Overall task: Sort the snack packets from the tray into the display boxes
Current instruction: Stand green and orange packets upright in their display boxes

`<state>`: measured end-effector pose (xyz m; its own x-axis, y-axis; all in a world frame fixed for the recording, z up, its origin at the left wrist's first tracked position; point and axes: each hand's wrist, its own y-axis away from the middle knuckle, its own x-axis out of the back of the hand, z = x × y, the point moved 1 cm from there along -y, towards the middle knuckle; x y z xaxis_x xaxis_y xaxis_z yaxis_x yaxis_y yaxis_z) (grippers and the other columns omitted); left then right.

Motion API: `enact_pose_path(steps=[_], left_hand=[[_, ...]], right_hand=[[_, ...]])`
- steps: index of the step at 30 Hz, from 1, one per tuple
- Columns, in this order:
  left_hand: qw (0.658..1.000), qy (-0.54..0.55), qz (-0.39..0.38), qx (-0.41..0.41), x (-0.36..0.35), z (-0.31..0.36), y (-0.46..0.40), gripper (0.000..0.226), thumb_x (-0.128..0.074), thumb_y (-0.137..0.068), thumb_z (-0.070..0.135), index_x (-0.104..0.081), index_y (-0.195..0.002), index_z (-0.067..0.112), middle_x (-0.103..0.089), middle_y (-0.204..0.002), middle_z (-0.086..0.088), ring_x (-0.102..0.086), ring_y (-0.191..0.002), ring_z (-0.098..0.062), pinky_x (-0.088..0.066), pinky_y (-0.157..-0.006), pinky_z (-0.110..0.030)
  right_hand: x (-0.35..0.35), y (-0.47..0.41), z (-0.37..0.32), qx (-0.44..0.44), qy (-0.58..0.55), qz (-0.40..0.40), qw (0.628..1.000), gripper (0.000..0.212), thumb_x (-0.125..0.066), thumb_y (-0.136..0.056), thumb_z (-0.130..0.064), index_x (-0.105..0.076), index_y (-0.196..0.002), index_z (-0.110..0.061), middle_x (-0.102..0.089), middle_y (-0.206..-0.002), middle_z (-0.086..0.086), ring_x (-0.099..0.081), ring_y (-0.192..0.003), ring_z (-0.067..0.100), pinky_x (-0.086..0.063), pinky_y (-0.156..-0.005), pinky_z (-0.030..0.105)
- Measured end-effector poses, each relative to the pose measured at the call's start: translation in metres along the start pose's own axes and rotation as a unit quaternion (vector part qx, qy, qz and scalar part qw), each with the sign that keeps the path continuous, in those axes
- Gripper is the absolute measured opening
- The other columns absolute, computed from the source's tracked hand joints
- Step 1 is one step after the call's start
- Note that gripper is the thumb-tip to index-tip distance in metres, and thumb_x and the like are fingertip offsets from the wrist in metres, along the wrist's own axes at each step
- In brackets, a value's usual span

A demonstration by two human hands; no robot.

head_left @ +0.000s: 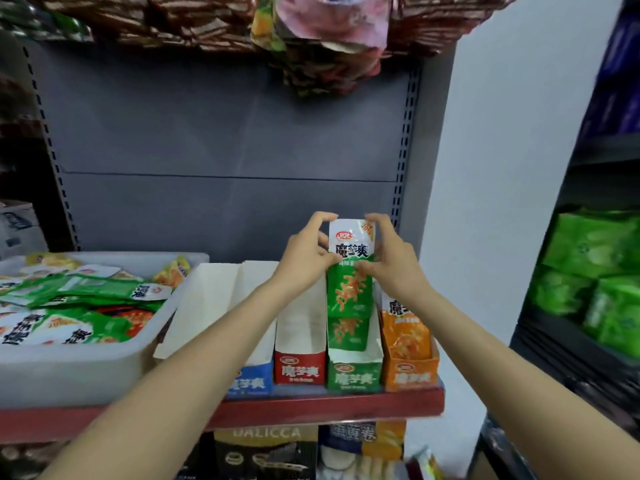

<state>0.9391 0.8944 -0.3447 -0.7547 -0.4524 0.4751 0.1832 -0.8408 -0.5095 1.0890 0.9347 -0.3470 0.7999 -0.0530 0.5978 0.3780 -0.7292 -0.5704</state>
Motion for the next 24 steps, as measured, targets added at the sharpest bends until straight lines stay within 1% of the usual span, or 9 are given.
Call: enact_pose_path(steps=[1, 3, 5, 6, 7, 9, 14, 19, 24], left_hand=[[1.000, -0.010, -0.003, 0.001, -0.002, -0.003, 0.001, 0.057, -0.070, -0.079, 0.002, -0.045, -0.126, 0.024, -0.062, -0.090, -0.005, -0.064, -0.073, -0.015, -0.049, -0.063, -0.014], [0.999, -0.034, -0.008, 0.002, -0.006, -0.007, 0.001, 0.051, -0.070, -0.079, 0.002, -0.049, -0.120, 0.023, -0.061, -0.086, 0.000, -0.061, -0.070, -0.009, -0.046, -0.061, -0.010], [0.998, -0.065, -0.007, 0.000, -0.010, -0.013, 0.002, 0.038, -0.070, -0.078, 0.002, -0.056, -0.108, 0.021, -0.061, -0.083, 0.002, -0.058, -0.069, -0.007, -0.048, -0.065, -0.014], [0.996, -0.084, -0.007, -0.001, -0.011, -0.015, 0.003, 0.033, -0.071, -0.077, 0.003, -0.058, -0.102, 0.020, -0.061, -0.084, 0.002, -0.058, -0.070, -0.008, -0.050, -0.069, -0.019], [0.994, -0.109, -0.011, -0.001, -0.013, -0.018, 0.003, 0.030, -0.072, -0.076, 0.005, -0.059, -0.098, 0.020, -0.062, -0.088, 0.001, -0.058, -0.072, -0.010, -0.052, -0.073, -0.025], [0.986, -0.168, -0.020, 0.004, -0.015, -0.020, 0.005, 0.031, -0.074, -0.076, 0.011, -0.060, -0.101, 0.020, -0.058, -0.098, 0.000, -0.056, -0.075, -0.014, -0.051, -0.077, -0.033], [0.971, -0.239, -0.008, 0.009, -0.015, -0.017, 0.009, 0.035, -0.072, -0.081, 0.022, -0.057, -0.112, 0.021, -0.053, -0.106, 0.002, -0.056, -0.088, -0.019, -0.047, -0.077, -0.034], [0.978, -0.210, 0.017, -0.008, 0.001, -0.017, 0.017, 0.028, -0.063, -0.086, 0.020, -0.057, -0.114, 0.021, -0.055, -0.108, 0.002, -0.052, -0.084, -0.011, -0.051, -0.077, -0.034], [0.982, -0.177, 0.059, 0.010, 0.046, -0.029, 0.033, 0.022, -0.054, -0.090, 0.018, -0.061, -0.110, 0.020, -0.062, -0.105, 0.002, -0.059, -0.090, -0.014, -0.052, -0.083, -0.036]], right_hand=[[-0.002, 0.000, 0.003, 0.004, 0.020, 0.004, 1.000, 0.062, -0.069, -0.078, -0.003, -0.037, -0.128, -0.020, -0.053, -0.082, -0.011, -0.052, -0.066, 0.008, -0.036, -0.052, 0.011], [-0.004, -0.002, 0.008, 0.013, 0.067, 0.010, 0.998, 0.050, -0.067, -0.079, -0.006, -0.042, -0.121, -0.017, -0.055, -0.089, -0.003, -0.052, -0.074, 0.016, -0.038, -0.058, 0.024], [-0.006, -0.002, 0.011, 0.018, 0.122, 0.003, 0.992, 0.035, -0.065, -0.081, -0.009, -0.048, -0.112, -0.016, -0.056, -0.098, 0.004, -0.054, -0.083, 0.023, -0.043, -0.067, 0.034], [-0.008, -0.001, 0.012, 0.014, 0.150, -0.009, 0.989, 0.030, -0.064, -0.083, -0.011, -0.050, -0.109, -0.016, -0.056, -0.101, 0.005, -0.055, -0.087, 0.025, -0.045, -0.070, 0.037], [-0.010, 0.000, 0.013, 0.007, 0.178, -0.025, 0.984, 0.027, -0.063, -0.084, -0.013, -0.052, -0.108, -0.016, -0.055, -0.103, 0.005, -0.055, -0.090, 0.026, -0.046, -0.072, 0.038], [-0.013, 0.002, 0.013, -0.004, 0.217, -0.048, 0.975, 0.027, -0.062, -0.086, -0.015, -0.053, -0.112, -0.017, -0.054, -0.108, 0.004, -0.056, -0.096, 0.027, -0.045, -0.072, 0.037], [-0.016, 0.005, 0.007, 0.007, 0.263, -0.051, 0.963, 0.034, -0.058, -0.089, -0.017, -0.050, -0.122, -0.016, -0.049, -0.117, 0.005, -0.052, -0.103, 0.026, -0.038, -0.070, 0.031], [-0.021, 0.009, -0.007, 0.046, 0.245, -0.009, 0.968, 0.032, -0.058, -0.090, -0.019, -0.053, -0.122, -0.017, -0.047, -0.121, 0.003, -0.047, -0.112, 0.021, -0.043, -0.078, 0.030], [-0.051, 0.005, -0.045, 0.064, 0.134, -0.031, 0.988, 0.024, -0.050, -0.090, -0.013, -0.059, -0.112, -0.013, -0.051, -0.111, 0.005, -0.054, -0.099, 0.023, -0.048, -0.080, 0.038]])
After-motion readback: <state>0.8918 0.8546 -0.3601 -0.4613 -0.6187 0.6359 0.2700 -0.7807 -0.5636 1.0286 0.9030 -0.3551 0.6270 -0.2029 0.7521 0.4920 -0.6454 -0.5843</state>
